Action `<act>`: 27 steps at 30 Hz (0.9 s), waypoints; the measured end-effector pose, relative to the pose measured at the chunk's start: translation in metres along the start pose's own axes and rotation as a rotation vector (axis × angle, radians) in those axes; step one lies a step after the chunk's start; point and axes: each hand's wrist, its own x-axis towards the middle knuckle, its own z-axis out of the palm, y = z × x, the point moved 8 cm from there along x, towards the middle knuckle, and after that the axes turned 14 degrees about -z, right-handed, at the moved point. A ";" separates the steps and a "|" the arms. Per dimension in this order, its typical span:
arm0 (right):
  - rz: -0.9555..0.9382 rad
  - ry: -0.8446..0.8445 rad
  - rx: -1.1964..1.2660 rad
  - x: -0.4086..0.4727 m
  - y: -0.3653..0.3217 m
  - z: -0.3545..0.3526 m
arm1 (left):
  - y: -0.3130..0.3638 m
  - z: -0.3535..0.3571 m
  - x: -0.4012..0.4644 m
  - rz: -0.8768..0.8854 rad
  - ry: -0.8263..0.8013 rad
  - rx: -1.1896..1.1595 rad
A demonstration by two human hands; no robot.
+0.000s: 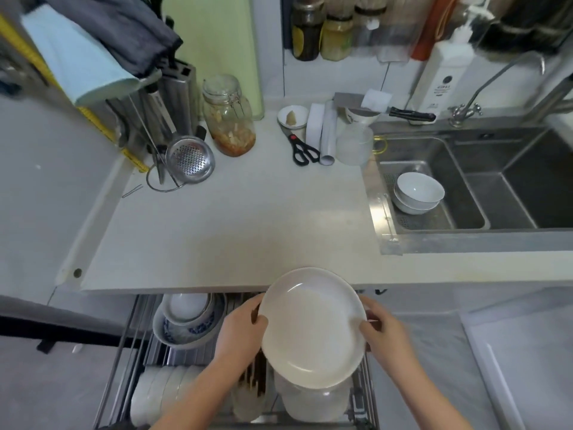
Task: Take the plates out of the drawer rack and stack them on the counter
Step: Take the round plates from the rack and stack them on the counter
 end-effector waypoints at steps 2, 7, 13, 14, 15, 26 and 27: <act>-0.039 0.012 0.026 0.014 -0.020 -0.007 | 0.018 -0.012 0.009 0.017 0.006 -0.034; -0.052 0.052 0.036 0.064 -0.053 -0.017 | 0.063 -0.027 0.046 -0.004 -0.010 -0.117; -0.059 0.070 -0.025 0.123 -0.076 -0.022 | 0.105 -0.040 0.089 0.007 0.050 -0.166; -0.058 0.067 -0.037 0.132 -0.077 -0.022 | 0.110 -0.040 0.095 0.009 0.056 -0.167; -0.055 0.064 -0.053 0.140 -0.078 -0.021 | 0.114 -0.041 0.101 0.010 0.061 -0.163; -0.032 0.048 -0.157 0.202 -0.074 -0.015 | 0.148 -0.035 0.154 0.024 0.072 -0.119; -0.029 0.049 -0.164 0.205 -0.073 -0.014 | 0.148 -0.034 0.158 0.022 0.073 -0.114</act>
